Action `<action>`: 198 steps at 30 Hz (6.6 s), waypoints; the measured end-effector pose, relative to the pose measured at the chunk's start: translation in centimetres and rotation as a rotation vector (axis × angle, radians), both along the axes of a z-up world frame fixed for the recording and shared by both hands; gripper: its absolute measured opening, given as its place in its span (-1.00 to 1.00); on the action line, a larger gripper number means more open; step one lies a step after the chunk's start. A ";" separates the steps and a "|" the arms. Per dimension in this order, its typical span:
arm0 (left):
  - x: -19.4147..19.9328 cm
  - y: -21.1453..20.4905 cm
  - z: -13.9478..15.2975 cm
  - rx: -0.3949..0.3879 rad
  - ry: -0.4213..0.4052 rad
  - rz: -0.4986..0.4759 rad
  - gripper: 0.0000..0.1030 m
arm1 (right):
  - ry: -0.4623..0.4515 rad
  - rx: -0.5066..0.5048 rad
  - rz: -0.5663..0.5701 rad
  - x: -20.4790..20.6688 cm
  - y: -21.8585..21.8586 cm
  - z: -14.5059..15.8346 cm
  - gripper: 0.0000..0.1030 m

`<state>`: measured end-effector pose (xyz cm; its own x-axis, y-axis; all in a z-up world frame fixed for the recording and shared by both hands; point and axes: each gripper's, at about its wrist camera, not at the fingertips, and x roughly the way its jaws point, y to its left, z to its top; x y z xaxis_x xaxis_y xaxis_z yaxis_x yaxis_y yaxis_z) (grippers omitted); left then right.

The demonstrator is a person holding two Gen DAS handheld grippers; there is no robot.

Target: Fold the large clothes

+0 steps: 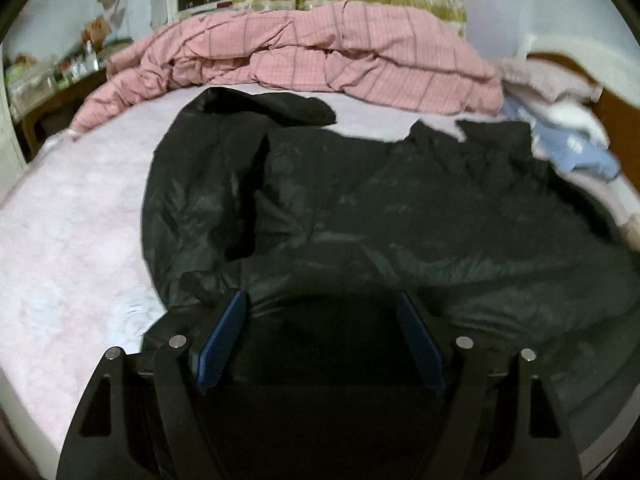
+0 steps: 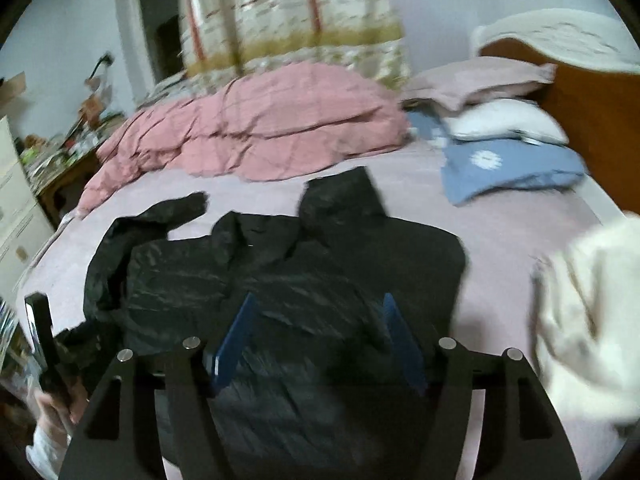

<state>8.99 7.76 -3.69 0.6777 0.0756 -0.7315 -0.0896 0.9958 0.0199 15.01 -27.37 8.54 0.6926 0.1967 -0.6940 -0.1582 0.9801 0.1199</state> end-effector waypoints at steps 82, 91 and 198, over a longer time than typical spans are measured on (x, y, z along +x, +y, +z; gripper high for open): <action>10.8 -0.5 14.9 -0.120 -0.319 -0.074 -0.83 | -0.171 0.077 -0.300 -14.4 -9.0 -15.5 -0.94; 12.8 0.9 6.5 0.077 -0.116 -0.044 -0.82 | -0.166 0.062 -0.286 -14.5 -9.0 -15.8 -0.92; -3.7 2.5 8.9 -0.176 -0.251 -0.218 -0.10 | -0.292 0.140 0.127 7.4 7.0 12.2 -0.95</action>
